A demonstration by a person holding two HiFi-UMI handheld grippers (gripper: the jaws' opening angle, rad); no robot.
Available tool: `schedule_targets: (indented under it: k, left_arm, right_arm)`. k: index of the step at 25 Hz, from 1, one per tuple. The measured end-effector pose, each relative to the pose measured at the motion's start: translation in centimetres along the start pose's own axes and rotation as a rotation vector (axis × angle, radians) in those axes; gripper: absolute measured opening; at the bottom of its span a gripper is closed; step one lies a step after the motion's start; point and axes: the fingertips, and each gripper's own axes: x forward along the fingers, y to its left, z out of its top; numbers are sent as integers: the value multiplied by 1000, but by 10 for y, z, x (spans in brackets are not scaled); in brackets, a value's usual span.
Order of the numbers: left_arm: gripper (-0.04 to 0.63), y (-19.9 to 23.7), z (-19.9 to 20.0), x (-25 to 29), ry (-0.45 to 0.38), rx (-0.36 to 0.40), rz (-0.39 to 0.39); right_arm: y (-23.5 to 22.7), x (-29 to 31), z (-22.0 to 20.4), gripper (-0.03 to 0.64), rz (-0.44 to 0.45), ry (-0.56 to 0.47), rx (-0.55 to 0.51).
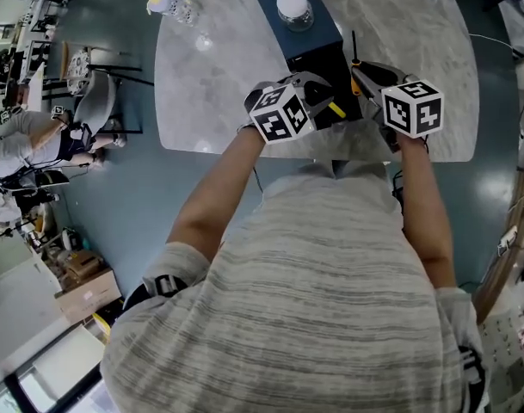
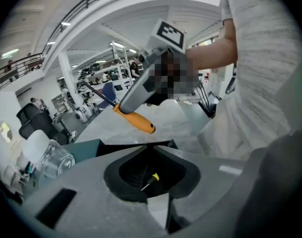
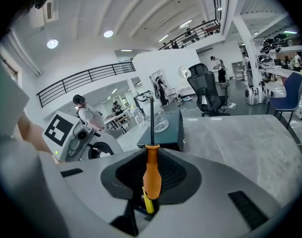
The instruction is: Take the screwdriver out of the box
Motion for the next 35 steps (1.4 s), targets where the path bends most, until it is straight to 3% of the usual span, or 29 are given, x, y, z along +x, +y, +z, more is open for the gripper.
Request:
schedule_targets:
  k: [5,19,24,35]
  left_arm:
    - [28,-6,-4,16,123,145,-68]
    - [29,-20,-16,54,304,322,-204]
    - [113,-29,-36,56,405,370,-278]
    - [141,-44,-62,81,560,536,-380]
  right_arm:
    - [-8,-11,3,67,-10,-25,26]
    - [-40,-36,9,67,-28,-100,82]
    - [-45,-43,14,67,-25,-132,92]
    - [-58,-52,15,67,-41,-175,132]
